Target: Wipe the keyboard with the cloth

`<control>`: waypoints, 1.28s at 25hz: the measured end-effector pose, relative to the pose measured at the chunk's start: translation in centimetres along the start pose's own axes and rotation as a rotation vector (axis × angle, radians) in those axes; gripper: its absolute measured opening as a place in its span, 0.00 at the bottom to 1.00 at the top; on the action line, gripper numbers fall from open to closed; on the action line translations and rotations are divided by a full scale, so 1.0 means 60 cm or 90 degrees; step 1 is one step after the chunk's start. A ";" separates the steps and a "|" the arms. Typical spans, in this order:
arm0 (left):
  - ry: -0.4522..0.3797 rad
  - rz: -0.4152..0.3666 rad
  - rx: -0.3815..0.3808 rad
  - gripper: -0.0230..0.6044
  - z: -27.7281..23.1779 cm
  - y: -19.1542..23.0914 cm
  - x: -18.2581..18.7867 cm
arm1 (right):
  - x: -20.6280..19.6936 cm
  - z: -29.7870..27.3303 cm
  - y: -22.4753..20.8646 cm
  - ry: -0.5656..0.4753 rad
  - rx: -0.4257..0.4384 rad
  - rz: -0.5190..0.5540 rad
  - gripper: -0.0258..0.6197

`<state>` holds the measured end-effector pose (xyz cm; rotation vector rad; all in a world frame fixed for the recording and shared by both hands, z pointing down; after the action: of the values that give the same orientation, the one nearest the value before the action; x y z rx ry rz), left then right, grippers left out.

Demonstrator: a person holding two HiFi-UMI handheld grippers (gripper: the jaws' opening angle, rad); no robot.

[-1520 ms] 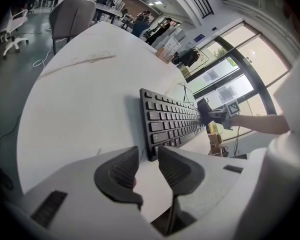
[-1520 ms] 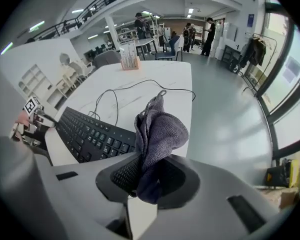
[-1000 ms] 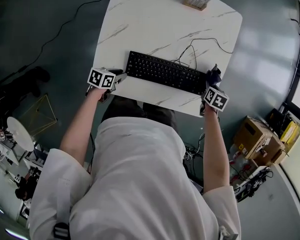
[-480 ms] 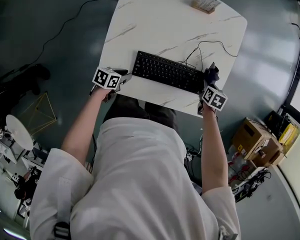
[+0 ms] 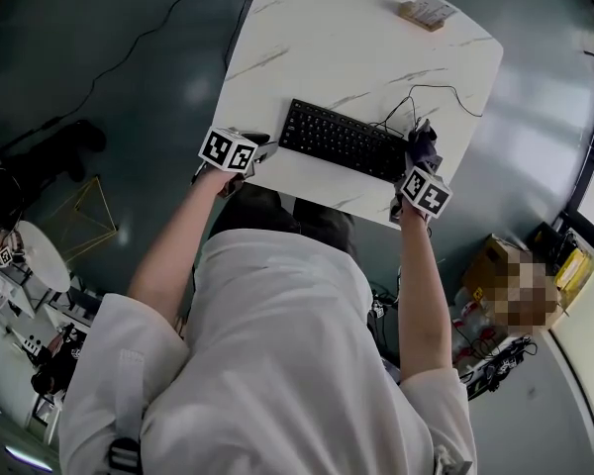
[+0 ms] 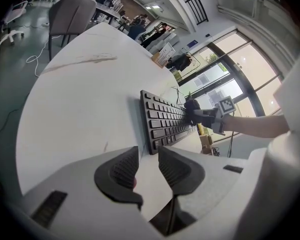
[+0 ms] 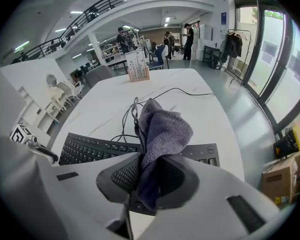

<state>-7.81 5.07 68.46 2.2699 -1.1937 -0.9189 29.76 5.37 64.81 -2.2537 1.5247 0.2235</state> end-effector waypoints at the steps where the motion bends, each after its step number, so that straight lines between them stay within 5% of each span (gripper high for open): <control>1: 0.002 -0.002 -0.002 0.22 -0.002 -0.001 0.000 | -0.003 -0.001 0.009 0.001 0.006 0.002 0.18; 16: 0.035 -0.034 -0.043 0.22 -0.006 0.003 -0.010 | -0.020 -0.019 0.093 -0.015 0.016 -0.021 0.18; 32: 0.026 -0.051 -0.087 0.22 -0.006 0.000 -0.012 | -0.047 -0.046 0.226 0.013 0.062 0.035 0.18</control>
<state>-7.87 5.68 68.97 2.2297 -0.9987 -0.9491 15.95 2.29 65.04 -2.1474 1.5742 0.1394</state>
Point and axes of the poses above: the fingertips, and each gripper's own axes: z backward along the fingers, y to its left, x out of its top, the point moved 4 cm from there along z, backward along the fingers, and after that the axes turned 12 degrees about -z, right-handed, at the moved point
